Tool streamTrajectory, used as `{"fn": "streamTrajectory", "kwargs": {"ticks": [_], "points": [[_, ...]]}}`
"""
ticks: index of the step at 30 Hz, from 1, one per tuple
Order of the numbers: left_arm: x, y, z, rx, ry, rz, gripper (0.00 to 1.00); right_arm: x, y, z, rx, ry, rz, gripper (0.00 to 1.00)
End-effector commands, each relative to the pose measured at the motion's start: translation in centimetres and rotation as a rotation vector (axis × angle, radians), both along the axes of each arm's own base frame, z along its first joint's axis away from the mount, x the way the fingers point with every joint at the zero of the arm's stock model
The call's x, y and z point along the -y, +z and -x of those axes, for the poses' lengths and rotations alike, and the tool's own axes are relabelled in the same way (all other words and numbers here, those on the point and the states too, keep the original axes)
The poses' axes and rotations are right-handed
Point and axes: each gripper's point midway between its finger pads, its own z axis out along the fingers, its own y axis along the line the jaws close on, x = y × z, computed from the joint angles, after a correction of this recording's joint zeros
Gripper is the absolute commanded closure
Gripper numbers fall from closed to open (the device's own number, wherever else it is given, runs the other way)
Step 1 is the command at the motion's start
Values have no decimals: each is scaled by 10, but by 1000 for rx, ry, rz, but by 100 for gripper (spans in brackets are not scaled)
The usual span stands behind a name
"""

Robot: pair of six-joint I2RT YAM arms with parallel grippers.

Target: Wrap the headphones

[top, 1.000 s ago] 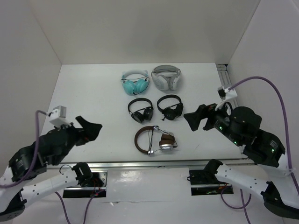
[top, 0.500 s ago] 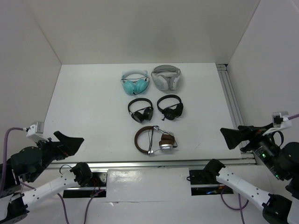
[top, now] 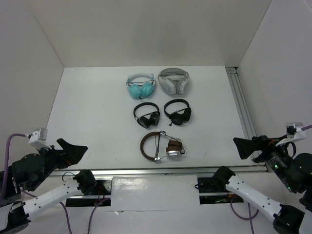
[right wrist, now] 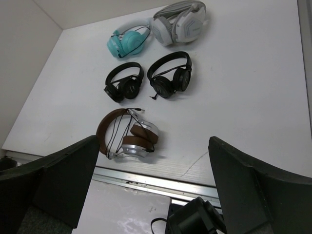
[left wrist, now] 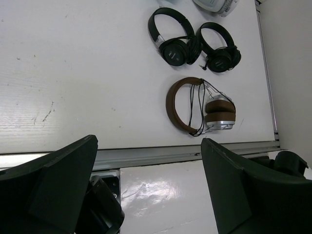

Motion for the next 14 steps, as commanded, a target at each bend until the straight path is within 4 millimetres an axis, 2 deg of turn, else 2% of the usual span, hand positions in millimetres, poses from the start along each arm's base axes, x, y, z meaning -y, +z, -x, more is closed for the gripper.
{"fn": "streamTrajectory", "kwargs": {"ticks": [1,14], "points": [[-2,7,3,19,-3,43,0,4,-5,0,-11,-19,2,0],[-6,9,4,25,9,56,0,2,-5,1,-12,-10,0,0]]}}
